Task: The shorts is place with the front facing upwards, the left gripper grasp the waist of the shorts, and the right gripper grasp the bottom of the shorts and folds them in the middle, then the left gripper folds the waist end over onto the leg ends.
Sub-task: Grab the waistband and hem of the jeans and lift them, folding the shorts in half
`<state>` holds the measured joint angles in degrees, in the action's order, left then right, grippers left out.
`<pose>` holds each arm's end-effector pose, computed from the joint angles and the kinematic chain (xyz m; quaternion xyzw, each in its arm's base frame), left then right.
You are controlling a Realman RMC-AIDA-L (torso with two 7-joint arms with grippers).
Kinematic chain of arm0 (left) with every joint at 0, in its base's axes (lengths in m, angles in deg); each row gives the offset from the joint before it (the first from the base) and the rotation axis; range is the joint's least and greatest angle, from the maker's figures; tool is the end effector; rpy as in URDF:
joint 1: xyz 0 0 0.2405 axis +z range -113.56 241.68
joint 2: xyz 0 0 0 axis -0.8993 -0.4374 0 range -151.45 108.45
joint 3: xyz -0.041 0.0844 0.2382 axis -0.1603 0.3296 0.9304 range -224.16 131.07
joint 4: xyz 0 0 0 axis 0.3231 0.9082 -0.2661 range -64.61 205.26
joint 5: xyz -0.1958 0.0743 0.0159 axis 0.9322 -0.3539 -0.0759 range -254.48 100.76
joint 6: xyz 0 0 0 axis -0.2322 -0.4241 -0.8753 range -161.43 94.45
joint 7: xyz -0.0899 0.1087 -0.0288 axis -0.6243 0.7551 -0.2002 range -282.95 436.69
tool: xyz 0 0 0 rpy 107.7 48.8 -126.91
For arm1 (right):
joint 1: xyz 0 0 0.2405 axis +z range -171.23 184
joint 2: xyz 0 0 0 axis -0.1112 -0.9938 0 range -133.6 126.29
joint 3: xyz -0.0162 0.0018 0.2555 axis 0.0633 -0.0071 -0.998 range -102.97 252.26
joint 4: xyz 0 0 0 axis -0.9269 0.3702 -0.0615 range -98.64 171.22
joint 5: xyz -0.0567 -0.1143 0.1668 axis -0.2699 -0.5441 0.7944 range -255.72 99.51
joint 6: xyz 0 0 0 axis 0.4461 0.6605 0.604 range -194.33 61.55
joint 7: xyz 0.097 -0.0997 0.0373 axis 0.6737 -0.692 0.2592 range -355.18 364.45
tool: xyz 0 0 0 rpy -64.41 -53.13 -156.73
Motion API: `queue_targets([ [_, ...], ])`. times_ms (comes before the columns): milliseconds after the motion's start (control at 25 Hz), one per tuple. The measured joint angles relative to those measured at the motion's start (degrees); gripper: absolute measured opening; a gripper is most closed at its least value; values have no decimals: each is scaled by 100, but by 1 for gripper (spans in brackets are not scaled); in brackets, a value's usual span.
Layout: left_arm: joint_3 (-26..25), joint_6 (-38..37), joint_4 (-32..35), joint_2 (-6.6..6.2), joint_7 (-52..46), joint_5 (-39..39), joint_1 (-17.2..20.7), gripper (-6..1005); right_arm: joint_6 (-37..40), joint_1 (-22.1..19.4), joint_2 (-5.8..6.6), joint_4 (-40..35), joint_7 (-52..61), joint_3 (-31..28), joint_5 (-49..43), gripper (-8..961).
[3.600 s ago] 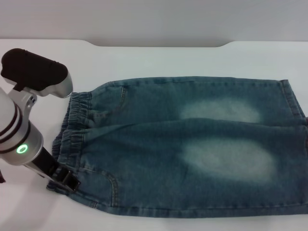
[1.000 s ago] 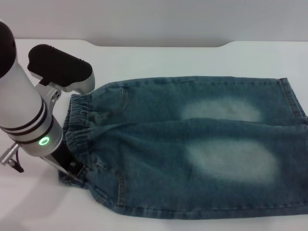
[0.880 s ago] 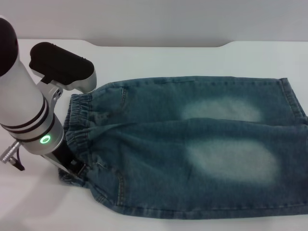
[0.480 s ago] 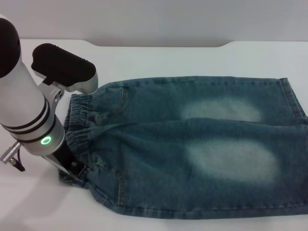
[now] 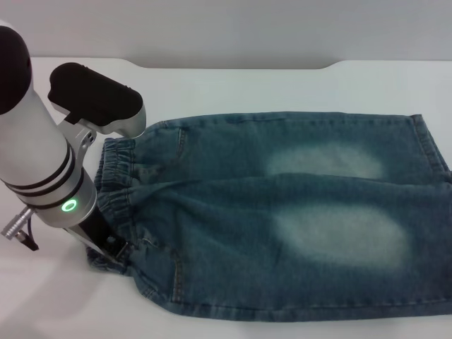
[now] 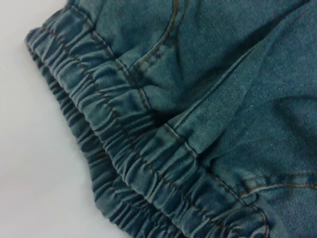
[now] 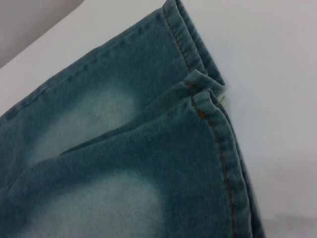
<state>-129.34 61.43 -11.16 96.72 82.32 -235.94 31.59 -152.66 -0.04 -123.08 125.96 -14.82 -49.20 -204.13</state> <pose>-0.1913 0.3208 -0.0213 -0.8246 -0.4218 0.3002 0.2281 0.3358 0.2103 0.0946 -0.6429 0.7127 0.0952 0.2639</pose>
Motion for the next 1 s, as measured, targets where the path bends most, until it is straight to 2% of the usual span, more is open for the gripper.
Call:
queue_targets([
  [1000,4,27,-44,-1,0,0,-67,57,143,93,-2,-504,-153,242,60,799],
])
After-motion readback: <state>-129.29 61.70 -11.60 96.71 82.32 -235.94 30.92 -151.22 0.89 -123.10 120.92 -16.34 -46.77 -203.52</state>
